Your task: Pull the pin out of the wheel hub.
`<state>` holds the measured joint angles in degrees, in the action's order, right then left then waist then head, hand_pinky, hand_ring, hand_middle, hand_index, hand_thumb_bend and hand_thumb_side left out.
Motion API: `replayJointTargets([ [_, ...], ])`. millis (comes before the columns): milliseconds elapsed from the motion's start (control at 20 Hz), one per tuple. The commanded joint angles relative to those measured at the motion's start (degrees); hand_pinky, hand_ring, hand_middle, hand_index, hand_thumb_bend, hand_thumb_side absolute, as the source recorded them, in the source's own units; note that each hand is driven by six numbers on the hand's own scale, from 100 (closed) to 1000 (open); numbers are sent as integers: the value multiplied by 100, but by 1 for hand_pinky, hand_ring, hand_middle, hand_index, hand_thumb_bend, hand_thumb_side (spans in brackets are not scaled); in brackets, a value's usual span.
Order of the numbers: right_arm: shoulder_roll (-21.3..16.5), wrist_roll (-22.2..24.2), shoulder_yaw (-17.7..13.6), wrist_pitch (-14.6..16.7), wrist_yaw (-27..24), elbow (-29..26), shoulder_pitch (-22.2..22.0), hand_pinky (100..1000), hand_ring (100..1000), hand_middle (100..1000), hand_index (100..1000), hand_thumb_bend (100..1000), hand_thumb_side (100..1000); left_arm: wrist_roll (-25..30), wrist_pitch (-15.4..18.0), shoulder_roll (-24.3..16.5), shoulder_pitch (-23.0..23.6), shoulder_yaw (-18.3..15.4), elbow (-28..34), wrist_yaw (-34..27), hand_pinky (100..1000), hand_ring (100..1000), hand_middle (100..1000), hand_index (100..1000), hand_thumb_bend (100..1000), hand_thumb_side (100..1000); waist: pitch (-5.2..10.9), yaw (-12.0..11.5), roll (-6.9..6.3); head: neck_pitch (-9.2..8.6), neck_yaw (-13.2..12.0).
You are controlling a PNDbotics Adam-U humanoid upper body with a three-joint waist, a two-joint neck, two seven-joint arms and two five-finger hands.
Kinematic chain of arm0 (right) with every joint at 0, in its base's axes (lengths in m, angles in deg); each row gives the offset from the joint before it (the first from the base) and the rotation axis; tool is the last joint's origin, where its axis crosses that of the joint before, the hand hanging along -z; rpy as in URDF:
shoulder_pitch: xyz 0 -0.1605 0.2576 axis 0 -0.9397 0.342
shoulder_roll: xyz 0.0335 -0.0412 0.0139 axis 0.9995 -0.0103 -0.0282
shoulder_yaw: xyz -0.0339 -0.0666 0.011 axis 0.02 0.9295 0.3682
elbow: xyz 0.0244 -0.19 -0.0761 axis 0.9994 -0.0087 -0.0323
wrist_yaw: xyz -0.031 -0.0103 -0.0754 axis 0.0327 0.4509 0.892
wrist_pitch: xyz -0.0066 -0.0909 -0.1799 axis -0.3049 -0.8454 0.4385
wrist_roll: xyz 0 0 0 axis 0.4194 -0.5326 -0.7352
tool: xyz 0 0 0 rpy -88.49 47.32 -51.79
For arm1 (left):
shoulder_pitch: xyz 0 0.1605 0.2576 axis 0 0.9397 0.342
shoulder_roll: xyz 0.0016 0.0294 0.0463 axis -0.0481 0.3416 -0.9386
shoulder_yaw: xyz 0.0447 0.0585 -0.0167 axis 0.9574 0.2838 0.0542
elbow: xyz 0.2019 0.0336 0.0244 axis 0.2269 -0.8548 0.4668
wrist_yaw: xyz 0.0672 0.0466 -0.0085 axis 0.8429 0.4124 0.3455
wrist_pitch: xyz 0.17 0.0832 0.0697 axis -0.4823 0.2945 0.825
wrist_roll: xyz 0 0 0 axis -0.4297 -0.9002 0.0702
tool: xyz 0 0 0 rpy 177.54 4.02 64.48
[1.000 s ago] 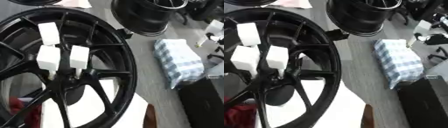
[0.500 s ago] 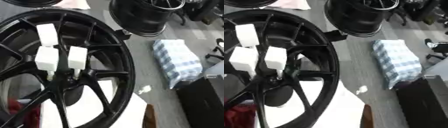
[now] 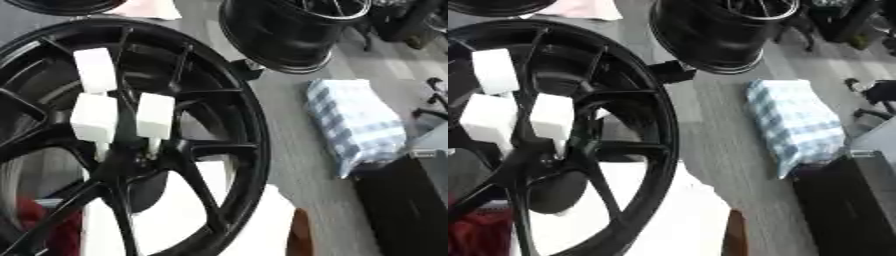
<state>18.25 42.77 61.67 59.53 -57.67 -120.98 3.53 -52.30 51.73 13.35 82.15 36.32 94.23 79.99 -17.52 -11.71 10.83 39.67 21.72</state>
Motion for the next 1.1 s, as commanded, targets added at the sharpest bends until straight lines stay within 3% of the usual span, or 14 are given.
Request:
replayJointTargets([
  [50, -161, -236, 45, 136, -274, -455, 100, 714, 763, 620, 792, 265, 295, 18, 17, -84, -58, 6, 88, -48, 1000, 600, 600, 787, 100, 784, 134, -6, -48, -19, 44],
  [350, -92, -542, 501, 530, -782, -1277, 377, 679, 730, 554, 765, 261, 246, 51, 23, -90, -87, 27, 88, -85, 1000, 599, 600, 787, 100, 783, 136, -45, -62, -30, 90],
  [500, -50, -597, 527, 474, -1039, -1653, 263, 679, 730, 554, 765, 261, 246, 54, 23, -91, -90, 25, 88, -90, 1000, 599, 600, 787, 100, 783, 132, -44, -61, -34, 90],
  [600, -111, -594, 580, 437, -1216, -1833, 287, 651, 723, 587, 740, 317, 198, 77, 25, -98, -103, 57, 88, -107, 1000, 599, 599, 786, 100, 780, 160, -102, -75, -6, 174],
  [700, -170, -601, 803, 556, -1394, -2090, 503, 645, 721, 597, 739, 326, 196, 111, 28, -99, -134, 95, 88, -151, 1000, 599, 599, 786, 100, 779, 171, -201, -77, -4, 259],
  [900, -36, -740, 1338, 849, -1749, -2657, 906, 644, 722, 616, 741, 350, 192, 102, 38, -105, -144, 70, 88, -181, 1000, 600, 599, 786, 100, 778, 154, -166, -85, -40, 234],
  [1100, -9, -882, 1557, 708, -2089, -3208, 952, 641, 714, 606, 747, 360, 187, 96, 46, -103, -143, 68, 88, -186, 1000, 600, 599, 786, 100, 778, 153, -161, -93, -43, 225],
])
